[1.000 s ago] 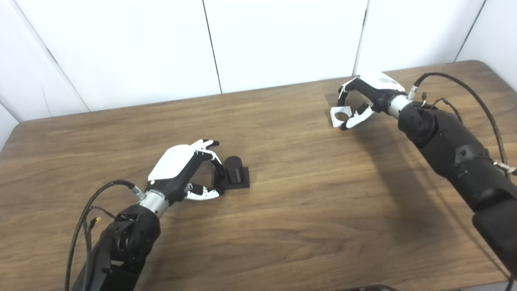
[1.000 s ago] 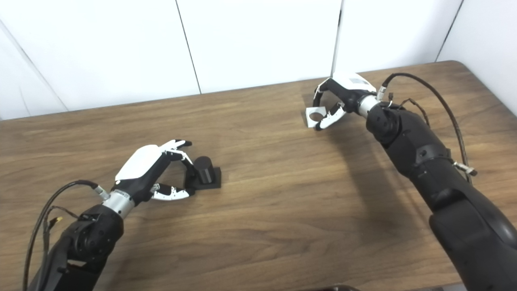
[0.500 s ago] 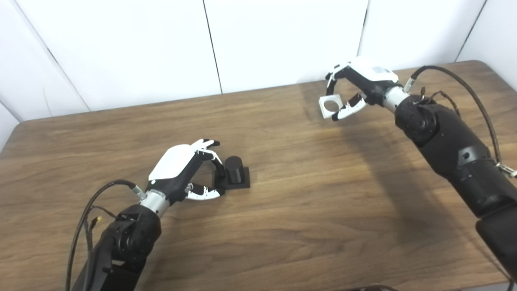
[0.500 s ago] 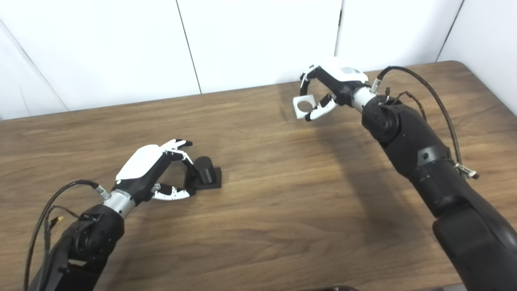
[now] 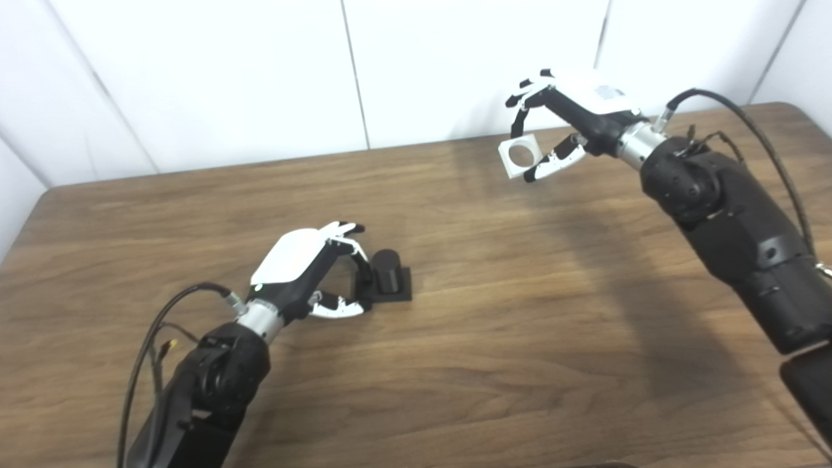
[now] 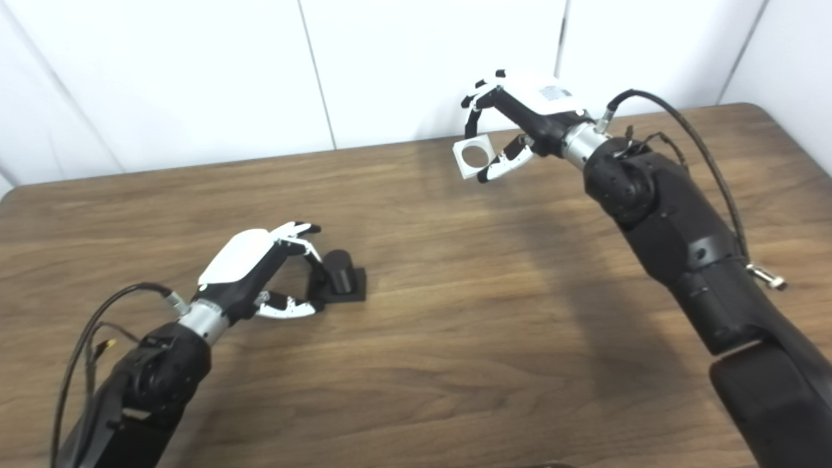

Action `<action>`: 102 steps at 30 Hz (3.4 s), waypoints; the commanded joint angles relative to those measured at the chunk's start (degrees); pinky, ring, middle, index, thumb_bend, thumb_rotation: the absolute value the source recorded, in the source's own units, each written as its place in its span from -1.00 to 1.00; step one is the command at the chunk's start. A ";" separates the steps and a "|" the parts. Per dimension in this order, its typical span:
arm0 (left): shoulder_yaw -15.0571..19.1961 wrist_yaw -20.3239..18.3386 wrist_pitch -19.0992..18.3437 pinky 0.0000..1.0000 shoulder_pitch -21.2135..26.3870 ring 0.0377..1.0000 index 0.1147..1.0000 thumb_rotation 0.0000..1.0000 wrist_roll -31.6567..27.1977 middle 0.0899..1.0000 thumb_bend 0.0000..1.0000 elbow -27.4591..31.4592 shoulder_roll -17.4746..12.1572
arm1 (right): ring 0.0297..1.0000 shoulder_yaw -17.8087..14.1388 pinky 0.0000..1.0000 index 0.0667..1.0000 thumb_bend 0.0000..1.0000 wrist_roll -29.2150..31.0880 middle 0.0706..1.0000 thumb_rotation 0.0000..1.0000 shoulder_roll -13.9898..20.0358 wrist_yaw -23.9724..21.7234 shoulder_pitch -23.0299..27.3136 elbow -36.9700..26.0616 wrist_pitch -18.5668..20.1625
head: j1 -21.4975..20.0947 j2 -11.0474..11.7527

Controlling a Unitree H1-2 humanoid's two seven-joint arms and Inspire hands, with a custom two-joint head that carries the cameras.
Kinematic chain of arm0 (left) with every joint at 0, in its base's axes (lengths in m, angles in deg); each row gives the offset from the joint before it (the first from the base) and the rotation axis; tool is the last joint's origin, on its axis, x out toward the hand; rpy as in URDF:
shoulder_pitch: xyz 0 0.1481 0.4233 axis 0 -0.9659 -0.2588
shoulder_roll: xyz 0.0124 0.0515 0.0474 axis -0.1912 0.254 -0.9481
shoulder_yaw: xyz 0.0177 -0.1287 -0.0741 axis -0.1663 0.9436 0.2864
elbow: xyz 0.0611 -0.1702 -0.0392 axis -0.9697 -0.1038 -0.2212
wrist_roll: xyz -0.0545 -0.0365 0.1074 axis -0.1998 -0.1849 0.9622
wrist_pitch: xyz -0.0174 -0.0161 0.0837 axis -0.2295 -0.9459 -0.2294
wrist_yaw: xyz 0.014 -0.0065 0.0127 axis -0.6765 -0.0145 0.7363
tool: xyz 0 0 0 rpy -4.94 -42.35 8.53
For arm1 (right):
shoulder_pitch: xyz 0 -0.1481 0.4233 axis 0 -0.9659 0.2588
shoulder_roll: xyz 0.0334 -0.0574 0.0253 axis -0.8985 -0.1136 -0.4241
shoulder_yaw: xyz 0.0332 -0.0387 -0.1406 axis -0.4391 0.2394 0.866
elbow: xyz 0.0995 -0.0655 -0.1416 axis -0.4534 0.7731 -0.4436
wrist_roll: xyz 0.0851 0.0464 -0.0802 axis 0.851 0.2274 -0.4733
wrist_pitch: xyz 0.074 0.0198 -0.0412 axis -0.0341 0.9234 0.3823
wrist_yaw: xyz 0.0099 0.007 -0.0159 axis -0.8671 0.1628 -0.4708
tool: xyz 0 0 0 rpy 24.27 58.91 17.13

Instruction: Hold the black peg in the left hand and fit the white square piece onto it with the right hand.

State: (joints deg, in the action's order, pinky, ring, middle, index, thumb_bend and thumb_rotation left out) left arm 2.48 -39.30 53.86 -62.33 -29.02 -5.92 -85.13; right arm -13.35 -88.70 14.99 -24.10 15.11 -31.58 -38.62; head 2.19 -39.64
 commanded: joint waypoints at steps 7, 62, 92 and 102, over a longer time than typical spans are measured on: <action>-1.48 -2.49 -3.93 0.88 0.39 0.93 -0.14 -0.84 2.18 0.84 0.04 -0.69 0.34 | 0.86 0.12 0.84 -0.11 0.04 1.98 0.58 -0.72 -1.85 -2.87 3.78 -6.01 -3.91 | 1.40 -0.03; -2.65 -1.40 -4.94 0.86 0.62 0.92 -0.14 -0.84 2.44 0.84 0.04 -0.86 1.57 | 0.90 6.70 0.97 -0.12 0.05 1.33 0.62 -0.72 -14.83 -20.80 6.34 -11.81 12.10 | 3.46 -1.24; -2.35 -1.33 -5.17 0.87 0.25 0.93 -0.14 -0.84 2.40 0.84 0.04 -0.14 1.31 | 0.89 8.88 0.92 -0.11 0.05 -0.35 0.63 -0.72 -15.80 -20.08 3.85 -9.16 11.17 | 3.95 -2.05; -2.29 -1.32 -4.93 0.84 -0.09 0.91 -0.14 -0.84 2.41 0.84 0.04 0.41 1.04 | 0.88 8.36 0.95 -0.11 0.04 -0.05 0.62 -0.72 -15.24 -19.34 3.11 -8.26 10.58 | 4.15 -2.30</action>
State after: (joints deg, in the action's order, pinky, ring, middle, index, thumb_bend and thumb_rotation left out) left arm 0.96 -38.93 49.59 -61.67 -27.69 -5.26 -82.97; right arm -4.03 -89.12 -0.40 -45.03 16.19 -38.77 -26.75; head 6.33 -41.92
